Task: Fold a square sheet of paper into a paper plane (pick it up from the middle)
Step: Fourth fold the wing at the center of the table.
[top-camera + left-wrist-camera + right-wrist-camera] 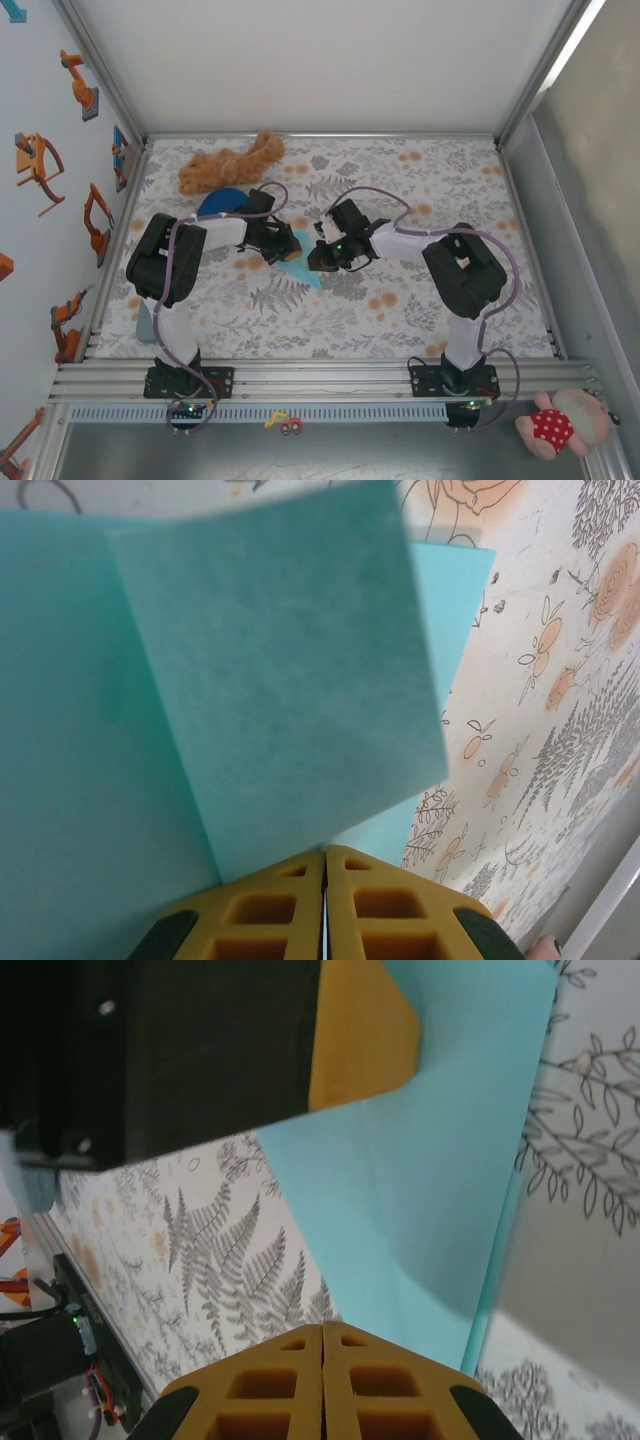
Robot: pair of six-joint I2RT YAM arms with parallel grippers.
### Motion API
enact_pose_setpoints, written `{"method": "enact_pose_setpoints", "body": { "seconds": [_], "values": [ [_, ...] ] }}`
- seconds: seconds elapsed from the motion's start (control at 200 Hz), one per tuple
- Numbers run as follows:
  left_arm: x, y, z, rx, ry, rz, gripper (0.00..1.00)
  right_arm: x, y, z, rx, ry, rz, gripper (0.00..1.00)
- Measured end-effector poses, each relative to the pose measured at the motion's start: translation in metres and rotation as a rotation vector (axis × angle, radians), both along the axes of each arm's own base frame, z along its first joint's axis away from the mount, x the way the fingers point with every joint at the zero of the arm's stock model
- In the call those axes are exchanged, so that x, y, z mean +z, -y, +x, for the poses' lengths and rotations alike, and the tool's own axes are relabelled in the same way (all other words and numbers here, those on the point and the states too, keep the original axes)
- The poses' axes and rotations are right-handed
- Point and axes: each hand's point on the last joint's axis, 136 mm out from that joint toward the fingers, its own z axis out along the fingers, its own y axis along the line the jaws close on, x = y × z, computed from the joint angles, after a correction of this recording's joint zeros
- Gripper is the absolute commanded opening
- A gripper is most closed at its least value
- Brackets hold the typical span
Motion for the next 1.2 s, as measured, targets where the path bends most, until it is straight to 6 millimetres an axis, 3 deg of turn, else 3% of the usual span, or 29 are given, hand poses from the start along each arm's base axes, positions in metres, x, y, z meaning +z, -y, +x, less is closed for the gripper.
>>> {"method": "enact_pose_setpoints", "body": {
  "seconds": [0.2,0.471,0.836,0.982,1.102,1.197],
  "values": [
    [0.0,0.001,-0.001,-0.002,-0.009,-0.001,0.1,-0.026,0.002,-0.003,0.002,-0.049,-0.041,0.07],
    [-0.001,0.0,0.0,0.005,-0.024,0.006,0.1,-0.031,0.007,-0.008,0.008,-0.041,-0.043,0.06],
    [-0.001,0.001,-0.001,0.005,-0.032,0.007,0.1,-0.028,0.055,-0.058,0.026,-0.092,-0.123,0.05],
    [0.0,0.001,0.0,0.005,-0.032,0.007,0.1,-0.007,0.058,-0.037,-0.01,-0.026,-0.097,0.05],
    [0.0,0.001,-0.001,0.004,-0.032,0.007,0.1,0.009,0.04,-0.013,-0.021,0.037,-0.042,0.04],
    [0.0,0.001,-0.001,0.004,-0.032,0.007,0.1,0.01,0.026,0.0,-0.023,0.061,-0.018,0.02]
  ]
}}
